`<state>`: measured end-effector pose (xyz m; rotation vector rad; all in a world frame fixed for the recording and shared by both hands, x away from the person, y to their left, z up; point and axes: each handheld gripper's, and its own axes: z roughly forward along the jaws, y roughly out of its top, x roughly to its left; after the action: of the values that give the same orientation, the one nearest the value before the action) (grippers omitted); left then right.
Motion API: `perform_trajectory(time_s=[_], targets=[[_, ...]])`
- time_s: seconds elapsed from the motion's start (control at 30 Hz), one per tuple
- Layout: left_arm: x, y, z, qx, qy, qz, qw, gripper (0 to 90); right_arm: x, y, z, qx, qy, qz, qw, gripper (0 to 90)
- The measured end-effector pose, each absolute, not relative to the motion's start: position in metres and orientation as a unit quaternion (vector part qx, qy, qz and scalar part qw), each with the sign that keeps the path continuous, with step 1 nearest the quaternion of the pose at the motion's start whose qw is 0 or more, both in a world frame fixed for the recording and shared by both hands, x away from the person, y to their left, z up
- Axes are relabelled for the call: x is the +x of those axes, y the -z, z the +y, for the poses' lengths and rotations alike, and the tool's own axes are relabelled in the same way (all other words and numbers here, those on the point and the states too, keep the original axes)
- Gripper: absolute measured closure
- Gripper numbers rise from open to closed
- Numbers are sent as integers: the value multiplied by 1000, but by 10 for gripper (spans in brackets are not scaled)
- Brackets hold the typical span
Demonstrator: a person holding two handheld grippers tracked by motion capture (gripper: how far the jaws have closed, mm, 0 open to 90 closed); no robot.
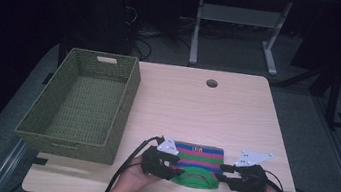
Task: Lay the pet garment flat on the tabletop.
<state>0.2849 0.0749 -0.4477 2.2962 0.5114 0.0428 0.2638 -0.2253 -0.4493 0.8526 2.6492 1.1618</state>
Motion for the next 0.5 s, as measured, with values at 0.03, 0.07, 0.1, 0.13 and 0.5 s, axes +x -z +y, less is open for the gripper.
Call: perform_trajectory(time_s=[0.03,0.07,0.1,0.13,0.5], targets=[[284,447,75,900,-21,202,387,492,264,450,-225,282,-383,878,59,585],[283,447,75,899,-25,200,389,482,264,450,-224,281,-382,879,56,582],[283,447,75,899,-24,199,389,482,263,450,-223,278,-380,881,57,578],[284,447,75,898,-21,201,390,482,263,450,-222,275,-379,881,57,577],[283,452,70,911,-20,188,367,449,261,453,-212,259,-362,894,55,551]])
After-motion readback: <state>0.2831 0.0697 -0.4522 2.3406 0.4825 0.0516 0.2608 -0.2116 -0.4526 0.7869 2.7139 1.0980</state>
